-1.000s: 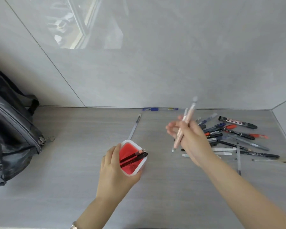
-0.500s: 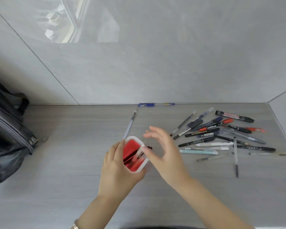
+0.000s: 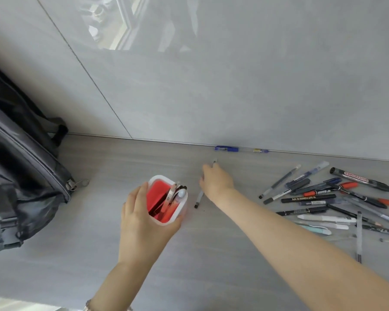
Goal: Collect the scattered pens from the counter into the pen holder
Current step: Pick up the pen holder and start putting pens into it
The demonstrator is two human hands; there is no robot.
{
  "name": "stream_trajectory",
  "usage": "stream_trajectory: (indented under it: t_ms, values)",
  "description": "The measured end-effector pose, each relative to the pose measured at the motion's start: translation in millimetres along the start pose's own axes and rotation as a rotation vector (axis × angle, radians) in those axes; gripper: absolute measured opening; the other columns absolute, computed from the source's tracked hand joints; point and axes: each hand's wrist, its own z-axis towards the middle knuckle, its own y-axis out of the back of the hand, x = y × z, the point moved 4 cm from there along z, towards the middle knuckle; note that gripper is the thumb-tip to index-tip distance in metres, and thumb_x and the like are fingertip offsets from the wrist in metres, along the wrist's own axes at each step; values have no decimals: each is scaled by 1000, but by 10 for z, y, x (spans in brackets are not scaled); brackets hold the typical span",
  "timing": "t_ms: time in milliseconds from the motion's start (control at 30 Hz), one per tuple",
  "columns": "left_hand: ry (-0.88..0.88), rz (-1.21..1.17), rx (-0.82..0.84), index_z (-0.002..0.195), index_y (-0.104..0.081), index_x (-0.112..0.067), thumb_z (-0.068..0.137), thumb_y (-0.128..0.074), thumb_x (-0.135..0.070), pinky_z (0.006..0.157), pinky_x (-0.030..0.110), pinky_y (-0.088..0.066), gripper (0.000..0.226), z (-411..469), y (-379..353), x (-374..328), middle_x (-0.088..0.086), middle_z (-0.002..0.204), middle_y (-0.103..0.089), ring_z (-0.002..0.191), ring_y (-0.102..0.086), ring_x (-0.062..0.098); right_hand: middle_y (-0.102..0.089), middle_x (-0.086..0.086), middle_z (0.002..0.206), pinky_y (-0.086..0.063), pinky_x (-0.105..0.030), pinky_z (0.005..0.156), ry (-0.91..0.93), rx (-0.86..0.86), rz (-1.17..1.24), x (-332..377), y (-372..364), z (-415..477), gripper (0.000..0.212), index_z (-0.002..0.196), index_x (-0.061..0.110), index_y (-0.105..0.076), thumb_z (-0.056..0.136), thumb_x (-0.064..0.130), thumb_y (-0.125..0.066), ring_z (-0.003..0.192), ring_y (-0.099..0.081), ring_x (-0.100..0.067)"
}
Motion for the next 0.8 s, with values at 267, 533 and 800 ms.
stream_trajectory:
  t_ms: [267,533,800]
  values:
    - [-21,24,15,131,-41,-19,57,-81,-38,95,29,-38,86,81,-178,-76,-3,126,-48,116,-43,17,-50,-22,114,-37,-37,66,13,-53,-130,-512,375,-80,23,109,-3,-48,87,5,-45,98,-55,-39]
    - [-74,43,42,131,-41,-18,57,-80,-40,97,28,-39,86,64,-294,-208,-4,126,-48,116,-44,16,-46,-18,124,-47,-43,81,72,-145,-394,-829,435,284,38,122,0,-42,84,-5,-45,117,-42,-32]
    - [-129,45,63,132,-40,-18,56,-81,-35,92,24,-31,88,-5,-359,-314,-16,115,-36,104,-33,5,-57,-7,74,-42,-40,67,1,-290,526,-757,623,-293,11,91,5,-42,94,12,-35,78,-57,-37]
